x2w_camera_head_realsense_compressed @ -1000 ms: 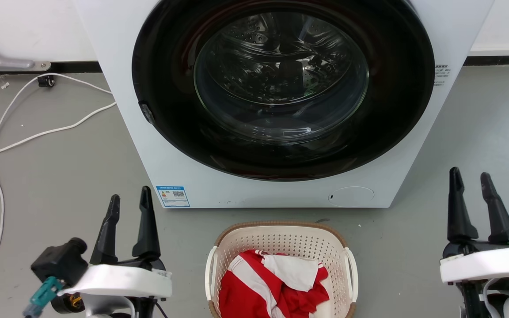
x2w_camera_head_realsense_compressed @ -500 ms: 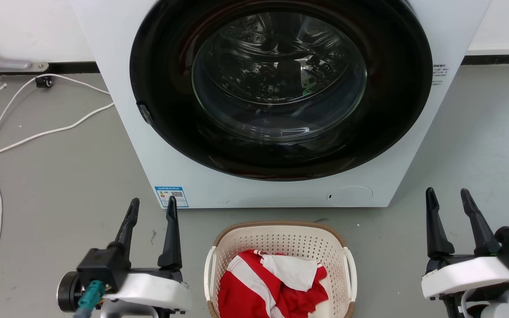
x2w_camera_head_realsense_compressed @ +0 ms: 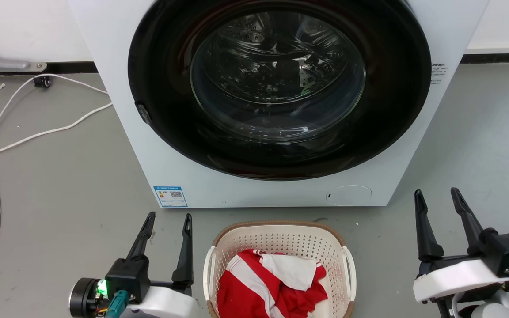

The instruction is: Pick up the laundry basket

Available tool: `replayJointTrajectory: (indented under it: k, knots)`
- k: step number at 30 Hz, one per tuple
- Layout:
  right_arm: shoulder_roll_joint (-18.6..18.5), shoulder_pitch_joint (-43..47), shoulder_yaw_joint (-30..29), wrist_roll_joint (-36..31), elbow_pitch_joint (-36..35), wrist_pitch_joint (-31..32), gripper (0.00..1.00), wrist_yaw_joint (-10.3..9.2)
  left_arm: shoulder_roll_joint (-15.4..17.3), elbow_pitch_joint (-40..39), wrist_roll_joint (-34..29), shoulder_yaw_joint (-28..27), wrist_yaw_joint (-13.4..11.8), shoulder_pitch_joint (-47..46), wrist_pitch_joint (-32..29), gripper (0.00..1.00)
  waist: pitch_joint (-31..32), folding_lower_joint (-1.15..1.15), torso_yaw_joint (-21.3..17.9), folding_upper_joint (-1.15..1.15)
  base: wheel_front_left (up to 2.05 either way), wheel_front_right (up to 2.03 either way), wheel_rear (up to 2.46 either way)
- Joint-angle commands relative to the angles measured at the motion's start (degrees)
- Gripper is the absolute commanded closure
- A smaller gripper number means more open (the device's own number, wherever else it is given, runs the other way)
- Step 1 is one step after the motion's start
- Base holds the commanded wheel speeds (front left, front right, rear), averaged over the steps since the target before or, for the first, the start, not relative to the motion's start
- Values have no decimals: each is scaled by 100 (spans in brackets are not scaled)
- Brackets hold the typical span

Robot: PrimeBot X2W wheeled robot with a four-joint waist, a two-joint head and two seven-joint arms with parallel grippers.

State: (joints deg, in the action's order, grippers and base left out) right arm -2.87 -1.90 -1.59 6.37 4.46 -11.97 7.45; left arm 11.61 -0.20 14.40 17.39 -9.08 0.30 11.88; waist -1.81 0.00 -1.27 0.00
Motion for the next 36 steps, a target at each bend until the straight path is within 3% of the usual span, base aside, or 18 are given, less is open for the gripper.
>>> replayJointTrajectory:
  k: [1, 7, 12, 22, 36]
  knots:
    - [-5, 20, 15, -146, -43, -48, 0, 3, 14, 13, -108, 5, 40, 15, 59, 0, -1, 0, -2, 0, 0, 0, 0]
    - [-4, 67, 91, -212, 103, -123, 0, 3, -23, 113, -337, 55, 192, 41, 124, 0, 20, 0, -8, 0, 0, 0, 0]
    - [-3, 94, 147, 106, 241, -172, 0, 3, -113, 103, -440, -46, 333, 129, 181, 0, 50, 0, -23, 0, 0, 0, 0]
    - [-1, 23, 153, -127, 409, -284, 0, 3, -352, -46, -874, -428, 587, 283, 289, 0, 35, 0, -49, 0, 0, 0, 0]
    - [0, -38, 114, -315, 343, -324, 0, 3, -446, -72, -1369, -535, 722, 228, 335, 0, -70, 0, -52, 0, 0, 0, 0]
